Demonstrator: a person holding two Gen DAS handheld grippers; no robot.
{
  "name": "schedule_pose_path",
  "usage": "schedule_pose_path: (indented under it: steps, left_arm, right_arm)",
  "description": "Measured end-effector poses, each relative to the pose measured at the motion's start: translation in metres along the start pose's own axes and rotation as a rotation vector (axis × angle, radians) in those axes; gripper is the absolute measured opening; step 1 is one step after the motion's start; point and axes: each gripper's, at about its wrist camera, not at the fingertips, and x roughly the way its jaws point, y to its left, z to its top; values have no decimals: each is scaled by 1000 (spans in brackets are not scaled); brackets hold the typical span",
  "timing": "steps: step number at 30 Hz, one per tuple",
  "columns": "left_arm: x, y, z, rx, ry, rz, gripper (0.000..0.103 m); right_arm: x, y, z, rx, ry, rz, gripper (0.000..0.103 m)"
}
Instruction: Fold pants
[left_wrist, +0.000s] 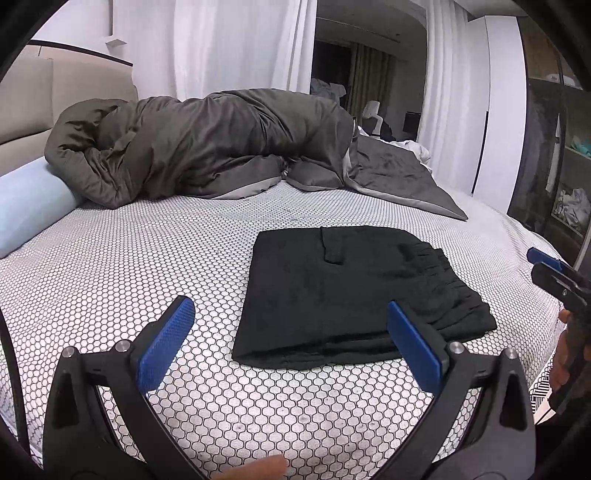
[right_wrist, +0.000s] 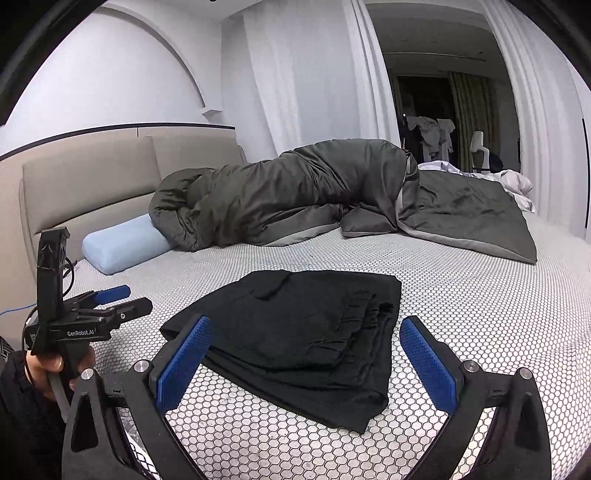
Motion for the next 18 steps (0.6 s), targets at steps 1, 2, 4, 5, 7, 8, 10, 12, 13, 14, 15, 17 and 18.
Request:
schedule_pose_path:
  steps: [1,2,4,5,7,8,10,12,13,14,15,17,18]
  left_arm:
    - [0,-1,0,0,2,0,103]
    - [0,-1,0,1,3,1,103]
    - [-1,-1,0,3,2,4,103]
    - [-1,-1,0,5,2,3,103]
    - [-2,-3,-1,1,0,8,103]
    - [-1,-2,-1,3,0,6,103]
    - [-2,-2,-1,3,-3,17,103]
    - [-1,0,-1,-1,-1,14,103]
    - [-2,1,-1,-2,-1,13,103]
    - [-2,1,0,-2,-1,14,103]
    - [-2,2,0,-2,-3,15,103]
    - [-2,3,0,-1,-4,12,103]
    - [-3,3,0,0,-7,12,103]
  right_arm:
    - [1,1,0,2,3,-1,103]
    - [2,1,0,3,2,-1,103]
    - [2,1,1,-1,3,4,103]
    - [2,2,1,-4,2,5,103]
    - [4,2,1,-7,6,5,103]
    - [5,2,1,-7,7,4,103]
    - [5,2,0,-8,1,-2,103]
    - [4,1,0,-4,0,1,103]
    - [3,0,0,-2,-2,0,103]
    - [3,0,0,-1,-2,0,103]
    - [3,-1,-1,0,-2,-1,103]
    - [2,-2,-1,2,-4,0,103]
    - [2,-2,-1,1,-4,1,103]
